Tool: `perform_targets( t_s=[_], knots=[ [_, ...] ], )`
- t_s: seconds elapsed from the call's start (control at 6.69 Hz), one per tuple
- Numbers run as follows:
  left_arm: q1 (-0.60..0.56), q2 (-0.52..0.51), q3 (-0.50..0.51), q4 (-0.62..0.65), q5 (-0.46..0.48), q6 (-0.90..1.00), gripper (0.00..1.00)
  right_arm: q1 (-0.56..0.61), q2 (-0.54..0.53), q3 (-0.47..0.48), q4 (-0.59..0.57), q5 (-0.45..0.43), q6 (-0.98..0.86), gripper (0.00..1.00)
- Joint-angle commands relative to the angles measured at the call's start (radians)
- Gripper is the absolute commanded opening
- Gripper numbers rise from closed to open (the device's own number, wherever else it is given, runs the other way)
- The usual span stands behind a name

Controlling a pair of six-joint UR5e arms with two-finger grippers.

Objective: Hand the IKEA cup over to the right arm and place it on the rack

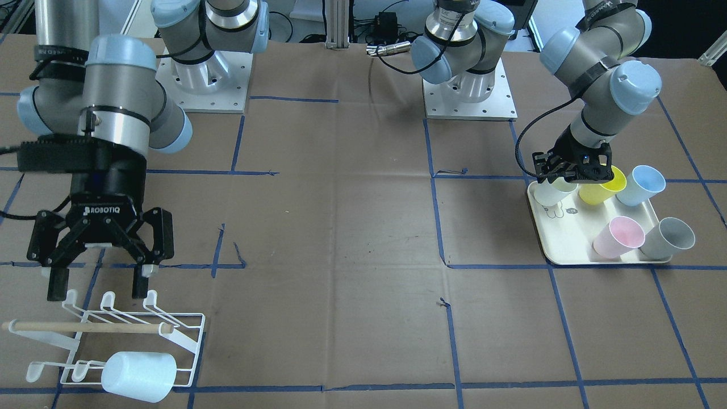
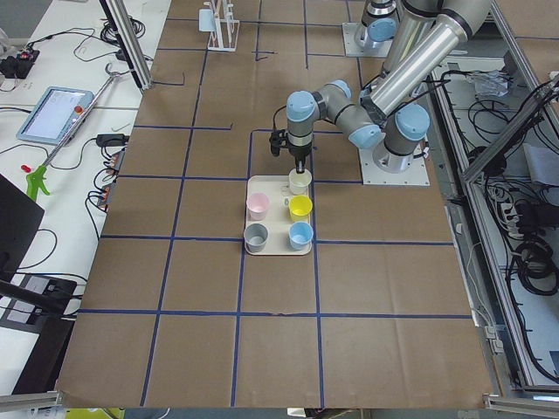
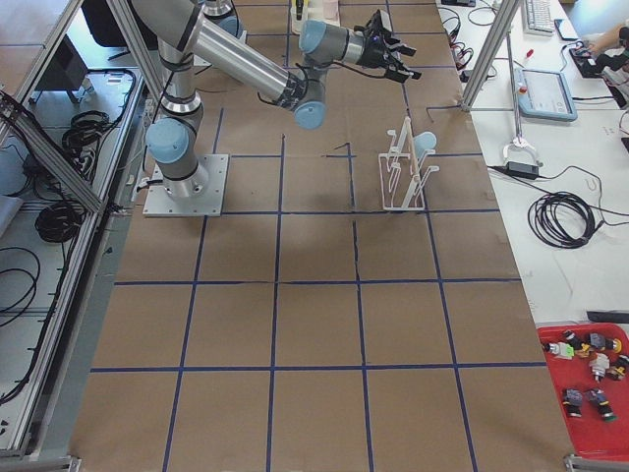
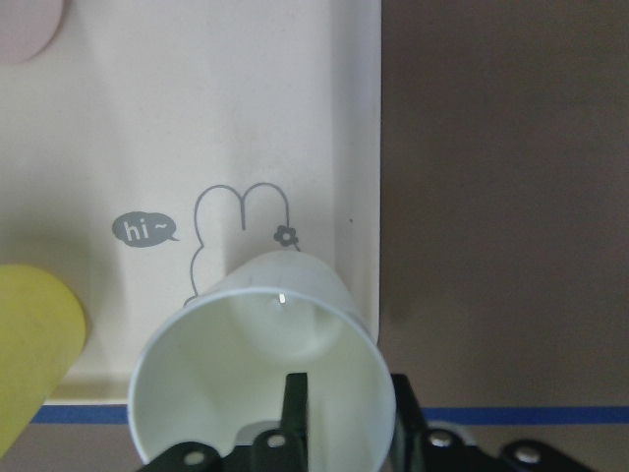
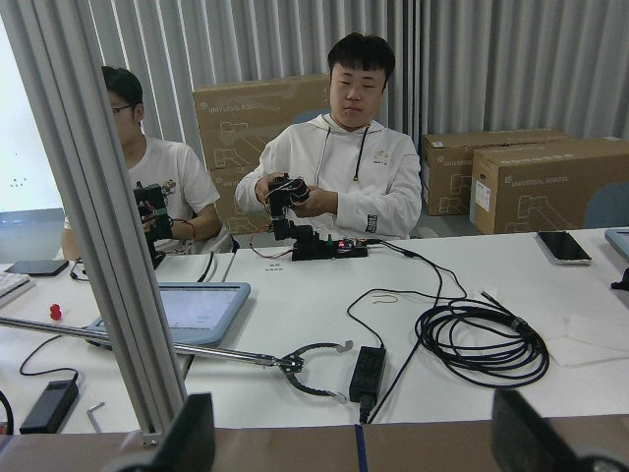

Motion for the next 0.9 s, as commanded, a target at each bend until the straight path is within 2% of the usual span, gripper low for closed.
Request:
perform_targets(
  t_s=[0.0,0.15,0.45,0.75],
  knots=[
    [-0.010,0.038,0.052,-0.024,-0.026,0.007,0.03,0.058,-0.115,0.099,0.002,0.002,0.346,1.00],
    [-0.018,0.078,0.116,-0.128,-0.060,0.002,0.03,0.090,-0.146,0.142,-0.002,0.009,0.472,1.00],
    [-0.062,0.079,0.367,-0.379,-0.125,-0.004,0.03,0.137,-0.160,0.207,-0.028,0.031,0.774,1.00],
    [-0.118,-0.018,0.603,-0.519,-0.146,-0.007,0.03,0.138,-0.137,0.211,-0.118,0.214,1.029,1.00]
  ],
)
